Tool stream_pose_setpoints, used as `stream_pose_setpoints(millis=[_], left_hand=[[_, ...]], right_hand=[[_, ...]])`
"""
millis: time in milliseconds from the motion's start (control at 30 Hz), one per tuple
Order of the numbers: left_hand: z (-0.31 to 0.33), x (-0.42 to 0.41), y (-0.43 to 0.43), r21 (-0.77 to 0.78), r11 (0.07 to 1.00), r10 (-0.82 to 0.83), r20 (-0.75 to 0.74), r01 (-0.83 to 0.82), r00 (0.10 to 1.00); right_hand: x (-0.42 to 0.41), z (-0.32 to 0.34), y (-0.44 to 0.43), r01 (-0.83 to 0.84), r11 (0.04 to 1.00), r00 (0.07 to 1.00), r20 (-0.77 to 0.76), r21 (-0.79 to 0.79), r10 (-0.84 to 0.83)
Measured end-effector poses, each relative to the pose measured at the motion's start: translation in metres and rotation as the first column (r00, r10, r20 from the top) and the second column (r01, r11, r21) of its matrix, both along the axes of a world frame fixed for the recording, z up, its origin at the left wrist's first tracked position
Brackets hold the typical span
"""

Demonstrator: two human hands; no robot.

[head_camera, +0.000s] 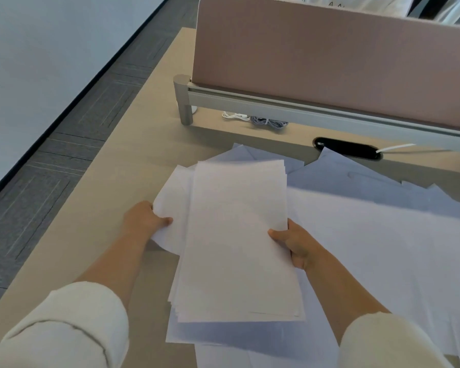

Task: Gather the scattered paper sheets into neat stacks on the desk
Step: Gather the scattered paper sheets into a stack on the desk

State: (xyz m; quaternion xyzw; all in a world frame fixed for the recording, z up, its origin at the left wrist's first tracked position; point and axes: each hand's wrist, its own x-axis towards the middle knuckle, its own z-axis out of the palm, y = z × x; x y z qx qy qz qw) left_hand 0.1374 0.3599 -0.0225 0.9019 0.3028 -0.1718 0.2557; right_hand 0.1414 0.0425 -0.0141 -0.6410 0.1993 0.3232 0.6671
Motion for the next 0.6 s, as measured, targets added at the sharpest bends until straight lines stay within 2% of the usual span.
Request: stream_pose_setpoints(millis=[200, 300, 500, 600], left_hand=[[0.005, -0.004, -0.004, -0.057, 0.997, 0.059, 0.104, -0.053, 0.993], [0.017, -0.007, -0.011, -0.145, 0.987, 0.104, 0.225, -0.073, 0.969], [0.079, -0.012, -0.036, -0.296, 0.955, 0.177, 0.497, -0.025, 0.849], [0.111, -0.017, -0.048, -0.335, 0.942, 0.217, 0.615, 0.003, 0.758]], right_hand=[[-0.022, -0.006, -0.016, -0.018, 1.000, 0.993, -0.113, -0.019, 0.016], [-0.024, -0.010, -0.011, -0.001, 0.996, 0.993, -0.120, -0.093, -0.010], [-0.029, -0.020, -0.004, 0.028, 0.972, 0.999, -0.034, -0.234, -0.037], [-0.034, -0.019, -0.004, 0.045, 0.975, 0.999, 0.003, -0.218, -0.046]])
